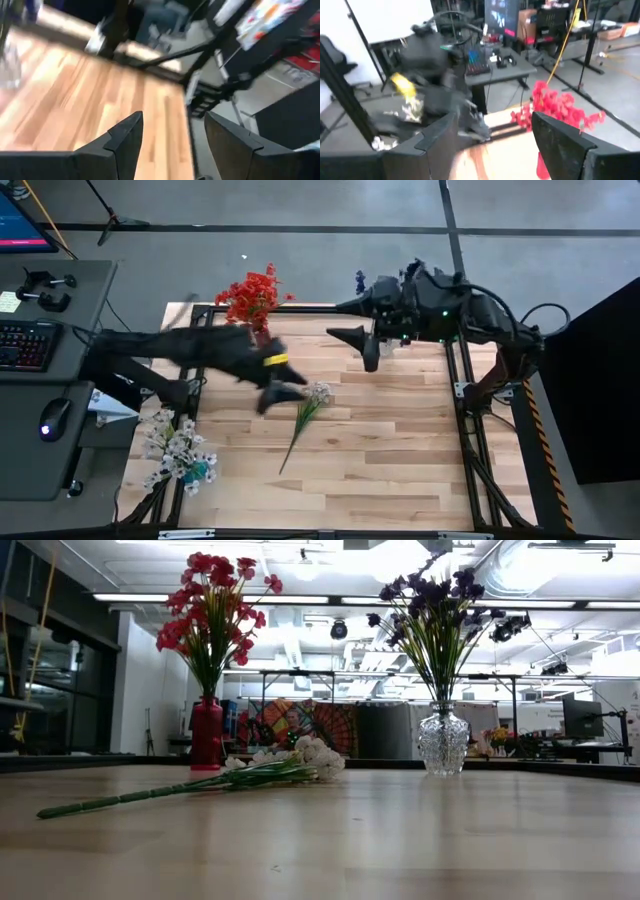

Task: Sort flowers into vase by color
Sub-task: Put the white flowers into the blue vase

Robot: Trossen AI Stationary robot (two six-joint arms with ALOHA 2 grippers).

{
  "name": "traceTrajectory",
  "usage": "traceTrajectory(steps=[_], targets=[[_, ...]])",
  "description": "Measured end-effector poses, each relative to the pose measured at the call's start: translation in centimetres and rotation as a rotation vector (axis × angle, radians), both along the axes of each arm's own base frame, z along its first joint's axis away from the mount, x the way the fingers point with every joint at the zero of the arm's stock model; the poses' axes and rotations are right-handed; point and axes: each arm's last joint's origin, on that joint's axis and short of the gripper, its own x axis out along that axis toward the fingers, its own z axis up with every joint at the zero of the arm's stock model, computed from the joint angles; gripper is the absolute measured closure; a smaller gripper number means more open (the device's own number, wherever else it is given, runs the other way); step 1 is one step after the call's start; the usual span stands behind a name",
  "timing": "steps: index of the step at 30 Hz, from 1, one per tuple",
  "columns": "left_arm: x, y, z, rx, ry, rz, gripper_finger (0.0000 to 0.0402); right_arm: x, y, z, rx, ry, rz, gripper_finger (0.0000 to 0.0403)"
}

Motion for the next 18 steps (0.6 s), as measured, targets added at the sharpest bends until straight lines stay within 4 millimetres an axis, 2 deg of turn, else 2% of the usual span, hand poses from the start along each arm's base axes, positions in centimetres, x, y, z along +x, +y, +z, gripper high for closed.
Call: traceTrajectory(steps=[4, 8, 13, 18], targets=[[4.5, 2.1, -4.2, -0.086, 0.196, 0.016, 0.0204, -0.3, 0.0, -1.0, 0.019, 0.101, -0.007, 0.016], [7.6, 2.3, -8.8, -0.144, 0.406, 0.056, 0.0204, -0.8, -0.1, -2.2, 0.023, 0.234, -0.028, 0.016], [9.0, 0.7, -13.7, -0.151, 0.667, 0.22, 0.0204, -1.8, -0.4, -3.9, -0.022, 0.443, -0.105, 0.016], [9.3, -0.2, -18.0, -0.071, 0.899, 0.404, 0.0204, -2.9, -0.7, -5.1, -0.034, 0.591, -0.2, 0.016]])
